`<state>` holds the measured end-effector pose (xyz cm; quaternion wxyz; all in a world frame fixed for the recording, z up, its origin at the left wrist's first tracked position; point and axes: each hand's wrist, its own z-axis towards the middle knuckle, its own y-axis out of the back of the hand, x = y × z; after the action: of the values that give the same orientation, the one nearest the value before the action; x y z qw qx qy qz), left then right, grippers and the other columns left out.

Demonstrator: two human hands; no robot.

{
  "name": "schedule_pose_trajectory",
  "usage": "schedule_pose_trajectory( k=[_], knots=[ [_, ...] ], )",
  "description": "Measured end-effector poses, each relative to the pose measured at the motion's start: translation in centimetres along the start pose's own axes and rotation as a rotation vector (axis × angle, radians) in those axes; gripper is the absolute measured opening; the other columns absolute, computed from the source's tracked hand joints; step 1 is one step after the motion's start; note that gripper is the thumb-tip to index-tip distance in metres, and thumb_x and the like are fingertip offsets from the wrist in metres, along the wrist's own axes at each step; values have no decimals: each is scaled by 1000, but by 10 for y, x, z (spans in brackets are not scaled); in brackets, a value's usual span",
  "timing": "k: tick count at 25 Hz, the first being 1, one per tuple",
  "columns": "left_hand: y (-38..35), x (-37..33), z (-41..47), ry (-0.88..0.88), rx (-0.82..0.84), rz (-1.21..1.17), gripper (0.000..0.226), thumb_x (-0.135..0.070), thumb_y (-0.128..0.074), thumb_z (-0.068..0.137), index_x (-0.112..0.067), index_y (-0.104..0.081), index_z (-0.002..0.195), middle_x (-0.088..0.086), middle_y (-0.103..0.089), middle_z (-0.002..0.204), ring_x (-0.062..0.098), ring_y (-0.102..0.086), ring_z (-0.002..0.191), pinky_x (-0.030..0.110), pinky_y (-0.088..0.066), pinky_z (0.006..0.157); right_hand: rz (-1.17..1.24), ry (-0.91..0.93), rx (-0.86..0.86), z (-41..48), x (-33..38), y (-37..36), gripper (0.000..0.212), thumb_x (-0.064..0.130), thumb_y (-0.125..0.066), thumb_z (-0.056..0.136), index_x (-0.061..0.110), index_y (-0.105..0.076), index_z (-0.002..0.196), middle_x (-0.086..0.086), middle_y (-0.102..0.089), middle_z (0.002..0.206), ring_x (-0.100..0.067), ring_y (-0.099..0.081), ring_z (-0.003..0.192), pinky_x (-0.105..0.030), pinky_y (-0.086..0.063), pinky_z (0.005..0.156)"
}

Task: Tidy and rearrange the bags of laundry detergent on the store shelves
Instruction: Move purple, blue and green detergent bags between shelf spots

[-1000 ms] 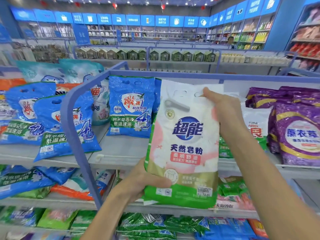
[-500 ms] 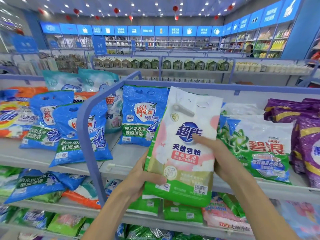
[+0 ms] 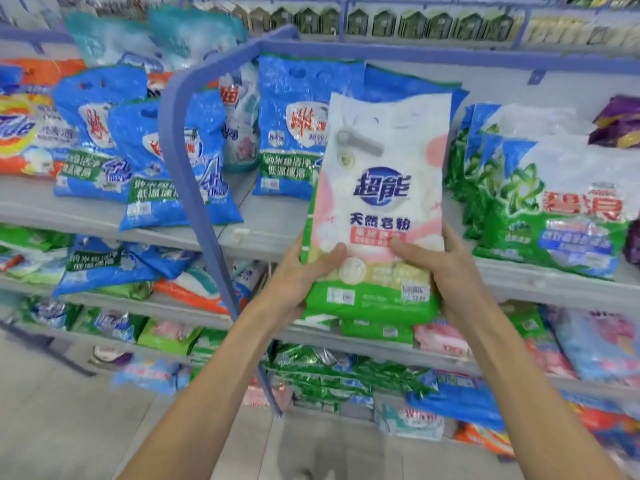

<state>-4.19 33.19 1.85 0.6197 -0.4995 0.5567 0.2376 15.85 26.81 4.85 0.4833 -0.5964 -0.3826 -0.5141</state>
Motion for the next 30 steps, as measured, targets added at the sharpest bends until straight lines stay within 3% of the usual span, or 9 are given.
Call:
schedule_pose_trajectory(
  k=[4,8,11,14,16,20,24,30],
  knots=[
    [-14,23,-51,-1,-60,5,49,-14,-73,79,-15,-61,126,13,-75,116,33,-74,101,48,-62,81,-10,-5,7,-50,-11,9,56,2,-81,75,27,-64,122,-6,-78,111,-31,-75,97,-52,-60,86],
    [-12,69,-107,80,-110,27,70,-12,-86,74,-15,-56,137,13,-74,120,35,-73,106,52,-59,88,40,-83,0,-107,-46,20,49,6,-80,77,28,-66,118,-5,-78,111,-31,-75,100,-53,-58,91],
    [-8,103,-147,151,-152,40,71,-10,-84,68,-13,-59,134,15,-75,117,36,-74,102,51,-59,86,86,-159,-29,-143,-79,23,33,33,-71,88,27,-69,120,0,-77,115,-24,-72,109,-45,-55,96],
    [-2,137,-180,245,-179,73,85,-9,-92,57,-18,-58,134,13,-75,119,36,-71,109,59,-51,101,88,-275,-35,-173,-112,24,57,61,-70,84,27,-68,129,2,-73,125,-22,-67,120,-50,-45,110],
    [0,154,-195,285,-198,80,100,-12,-98,52,-27,-52,140,9,-74,123,35,-69,114,59,-48,104,110,-337,-56,-186,-127,24,52,55,-68,88,24,-67,130,-1,-75,121,-23,-70,115,-50,-47,107],
    [0,173,-212,309,-193,-15,103,4,-89,60,-47,-46,138,4,-73,126,30,-70,115,55,-53,99,39,-374,-102,-202,-146,24,33,40,-62,97,29,-65,129,4,-79,107,-17,-75,100,-43,-55,96],
    [14,187,-219,346,-156,-25,104,6,-87,65,-42,-43,146,10,-71,127,37,-69,114,62,-51,98,78,-451,-119,-214,-168,19,32,38,-61,98,30,-63,129,-1,-78,109,-23,-75,101,-46,-56,95],
    [41,191,-213,360,-198,-41,101,9,-83,66,-40,-44,146,11,-73,124,38,-70,111,63,-52,97,51,-492,-116,-201,-185,0,30,29,-62,99,29,-63,129,-3,-78,109,-25,-76,98,-43,-58,88]
  ],
)
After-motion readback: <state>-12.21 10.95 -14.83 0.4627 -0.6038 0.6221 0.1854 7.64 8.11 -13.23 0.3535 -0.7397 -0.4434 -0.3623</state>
